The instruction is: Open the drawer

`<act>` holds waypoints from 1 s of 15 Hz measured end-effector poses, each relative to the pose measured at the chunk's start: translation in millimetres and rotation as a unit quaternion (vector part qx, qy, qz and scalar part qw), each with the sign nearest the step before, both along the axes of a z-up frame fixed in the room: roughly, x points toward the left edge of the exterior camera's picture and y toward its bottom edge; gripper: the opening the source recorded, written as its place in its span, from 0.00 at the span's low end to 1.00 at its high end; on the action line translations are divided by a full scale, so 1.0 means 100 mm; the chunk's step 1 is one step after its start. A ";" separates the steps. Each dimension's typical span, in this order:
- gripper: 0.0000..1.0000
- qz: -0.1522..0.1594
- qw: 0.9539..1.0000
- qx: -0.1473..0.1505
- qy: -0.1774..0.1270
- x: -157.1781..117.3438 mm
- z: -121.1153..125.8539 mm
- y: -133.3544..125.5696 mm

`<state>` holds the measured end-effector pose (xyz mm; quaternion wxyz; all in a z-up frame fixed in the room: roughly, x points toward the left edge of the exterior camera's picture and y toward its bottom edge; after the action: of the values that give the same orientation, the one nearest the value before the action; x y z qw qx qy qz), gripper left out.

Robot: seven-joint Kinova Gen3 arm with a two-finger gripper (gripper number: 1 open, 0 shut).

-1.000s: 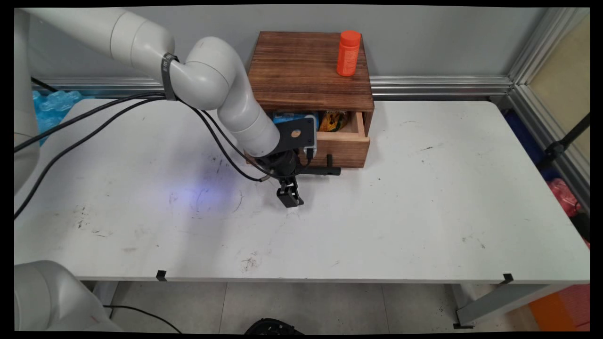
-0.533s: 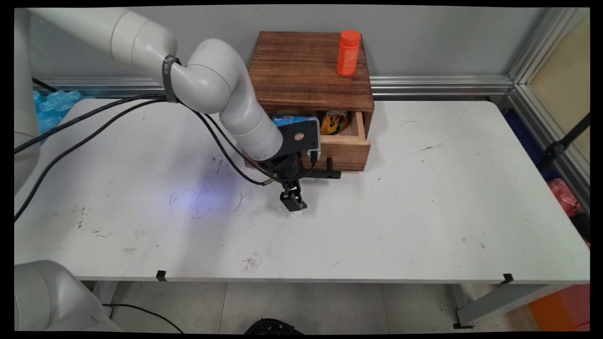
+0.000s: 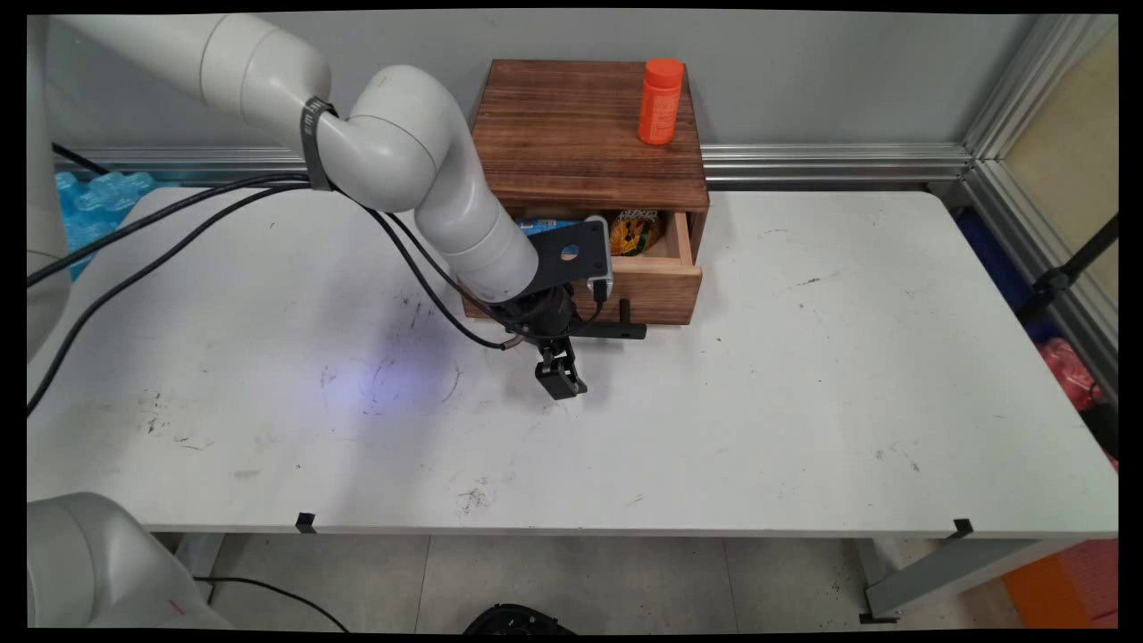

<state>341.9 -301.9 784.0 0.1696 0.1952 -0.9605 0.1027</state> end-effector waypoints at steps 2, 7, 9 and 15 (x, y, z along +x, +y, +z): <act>1.00 0.003 1.000 0.000 0.001 -0.01 0.02 0.01; 1.00 0.009 1.000 -0.002 0.004 -0.02 0.10 0.03; 1.00 0.011 1.000 -0.001 0.004 -0.01 0.12 0.04; 1.00 0.014 1.000 0.003 0.003 0.01 0.15 0.11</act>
<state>343.0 -291.4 798.7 0.1704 0.2090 -0.9576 0.1017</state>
